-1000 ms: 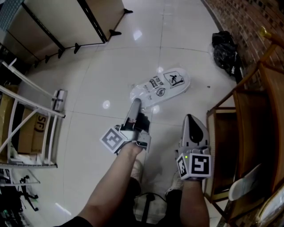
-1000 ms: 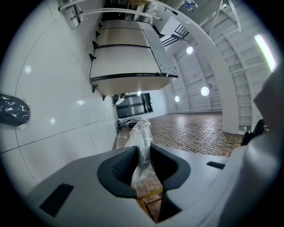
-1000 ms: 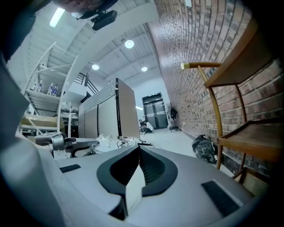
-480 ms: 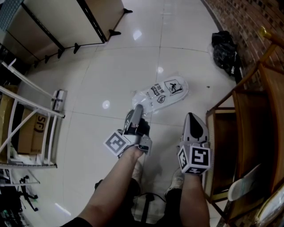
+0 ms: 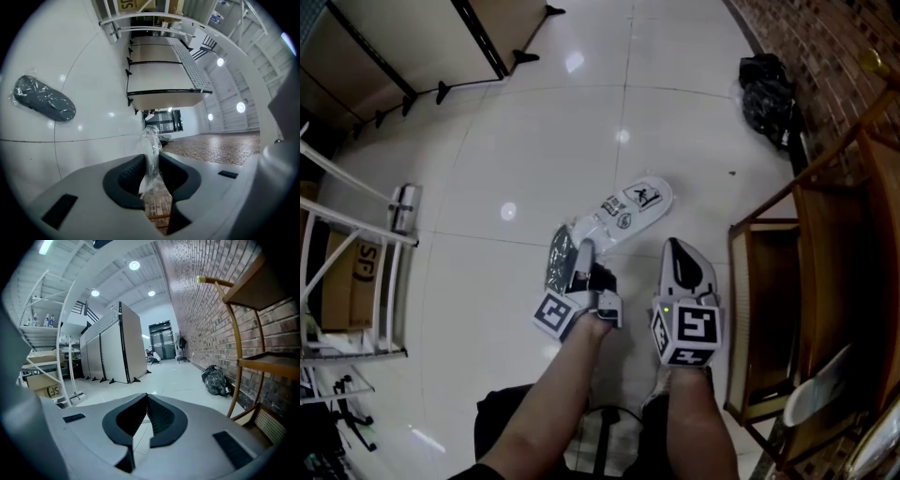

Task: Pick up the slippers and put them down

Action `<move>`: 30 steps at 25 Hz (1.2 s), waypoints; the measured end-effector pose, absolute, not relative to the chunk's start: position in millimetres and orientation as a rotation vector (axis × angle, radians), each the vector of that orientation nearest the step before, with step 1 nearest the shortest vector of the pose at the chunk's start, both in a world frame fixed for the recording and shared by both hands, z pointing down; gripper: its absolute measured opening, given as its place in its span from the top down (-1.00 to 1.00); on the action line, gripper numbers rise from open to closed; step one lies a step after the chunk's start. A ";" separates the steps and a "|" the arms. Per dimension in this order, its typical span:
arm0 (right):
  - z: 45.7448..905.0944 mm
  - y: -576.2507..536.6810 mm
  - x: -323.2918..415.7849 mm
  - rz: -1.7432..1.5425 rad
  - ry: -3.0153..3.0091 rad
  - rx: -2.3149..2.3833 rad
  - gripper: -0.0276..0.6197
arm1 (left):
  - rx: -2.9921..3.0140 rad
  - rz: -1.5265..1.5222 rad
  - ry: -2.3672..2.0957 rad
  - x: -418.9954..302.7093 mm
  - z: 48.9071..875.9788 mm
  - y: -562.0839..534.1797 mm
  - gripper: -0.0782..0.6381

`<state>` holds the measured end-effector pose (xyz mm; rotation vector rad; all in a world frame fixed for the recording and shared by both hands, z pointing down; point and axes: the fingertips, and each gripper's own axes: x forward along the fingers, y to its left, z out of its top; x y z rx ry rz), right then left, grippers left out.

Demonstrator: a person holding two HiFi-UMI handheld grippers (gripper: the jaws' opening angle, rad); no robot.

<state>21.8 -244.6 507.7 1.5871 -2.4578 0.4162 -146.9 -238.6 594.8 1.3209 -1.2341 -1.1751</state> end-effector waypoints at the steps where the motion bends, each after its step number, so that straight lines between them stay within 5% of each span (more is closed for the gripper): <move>1: 516.3 -243.5 19.0 0.427 -2.442 1.568 0.88 | 1.307 -1.175 -1.233 -145.3 605.2 -239.2 0.56; 10: 611.8 -224.2 10.9 0.613 -2.267 1.370 0.88 | 1.145 -1.144 -1.270 -151.3 706.9 -243.8 0.56; 30: 610.6 -231.4 -13.3 0.743 -2.301 1.262 0.88 | 0.753 -1.052 -1.406 -145.5 821.0 -189.5 0.52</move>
